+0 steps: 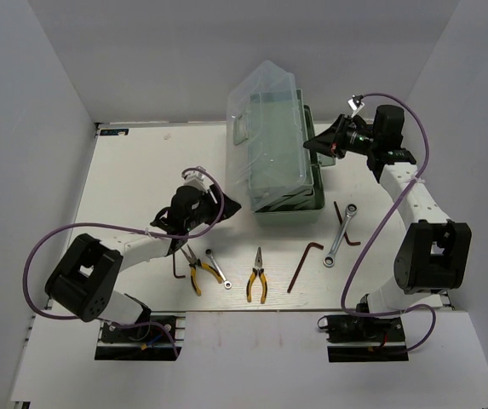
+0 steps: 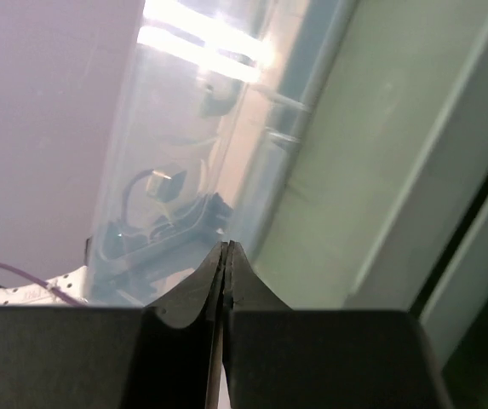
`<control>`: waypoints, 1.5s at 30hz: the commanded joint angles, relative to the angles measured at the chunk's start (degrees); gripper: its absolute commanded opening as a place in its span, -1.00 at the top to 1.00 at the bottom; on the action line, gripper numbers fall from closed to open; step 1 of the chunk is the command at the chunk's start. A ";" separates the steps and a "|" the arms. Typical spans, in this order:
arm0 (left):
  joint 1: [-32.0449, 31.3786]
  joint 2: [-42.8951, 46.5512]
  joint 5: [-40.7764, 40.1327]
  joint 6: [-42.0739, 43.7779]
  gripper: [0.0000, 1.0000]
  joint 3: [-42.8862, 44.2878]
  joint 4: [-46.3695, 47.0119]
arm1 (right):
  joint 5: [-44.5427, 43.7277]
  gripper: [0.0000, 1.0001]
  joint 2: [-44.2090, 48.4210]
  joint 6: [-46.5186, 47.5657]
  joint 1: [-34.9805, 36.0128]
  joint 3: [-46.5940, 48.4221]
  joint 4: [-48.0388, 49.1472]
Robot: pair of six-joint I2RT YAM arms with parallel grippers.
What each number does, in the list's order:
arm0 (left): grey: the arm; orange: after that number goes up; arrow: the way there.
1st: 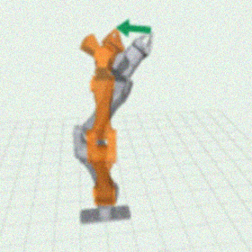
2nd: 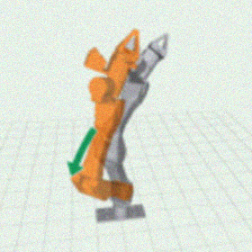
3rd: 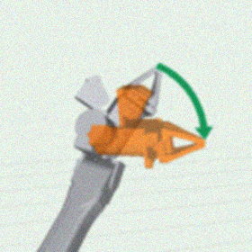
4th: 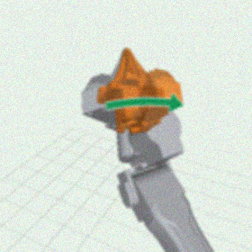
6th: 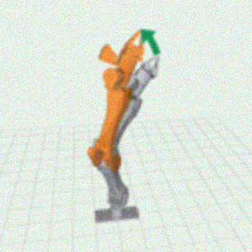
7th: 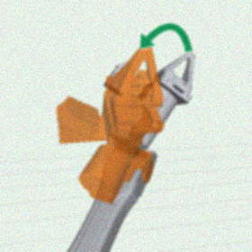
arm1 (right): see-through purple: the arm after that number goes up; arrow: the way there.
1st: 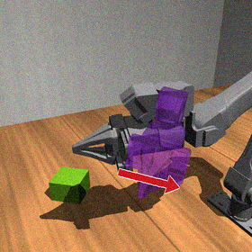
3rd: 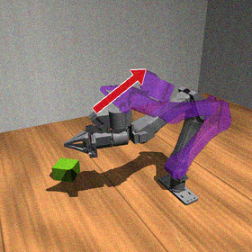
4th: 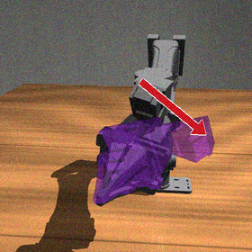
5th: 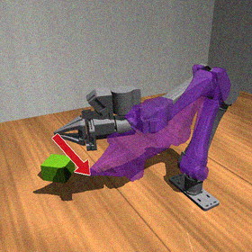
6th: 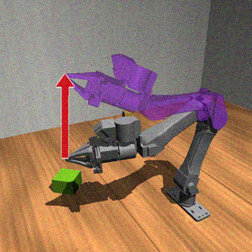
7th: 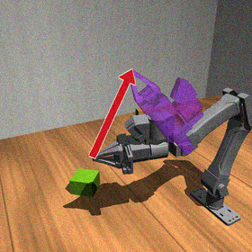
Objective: Sort the tools into containers
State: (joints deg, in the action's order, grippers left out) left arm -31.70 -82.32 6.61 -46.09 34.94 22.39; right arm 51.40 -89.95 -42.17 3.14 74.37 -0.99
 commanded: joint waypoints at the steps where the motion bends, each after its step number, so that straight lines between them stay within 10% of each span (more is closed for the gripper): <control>1: -0.03 0.33 1.03 -0.15 -0.27 0.22 2.39 | 4.50 1.00 1.80 -3.97 0.91 2.27 6.62; 45: -4.42 -18.66 5.17 -4.63 -0.15 6.99 17.24 | 2.31 1.00 -2.60 -3.62 4.77 4.20 4.86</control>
State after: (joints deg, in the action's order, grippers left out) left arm -33.93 -101.16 9.13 -49.50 39.16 34.79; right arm 52.66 -91.09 -45.65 5.34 77.14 4.34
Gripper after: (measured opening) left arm 0.575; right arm 0.004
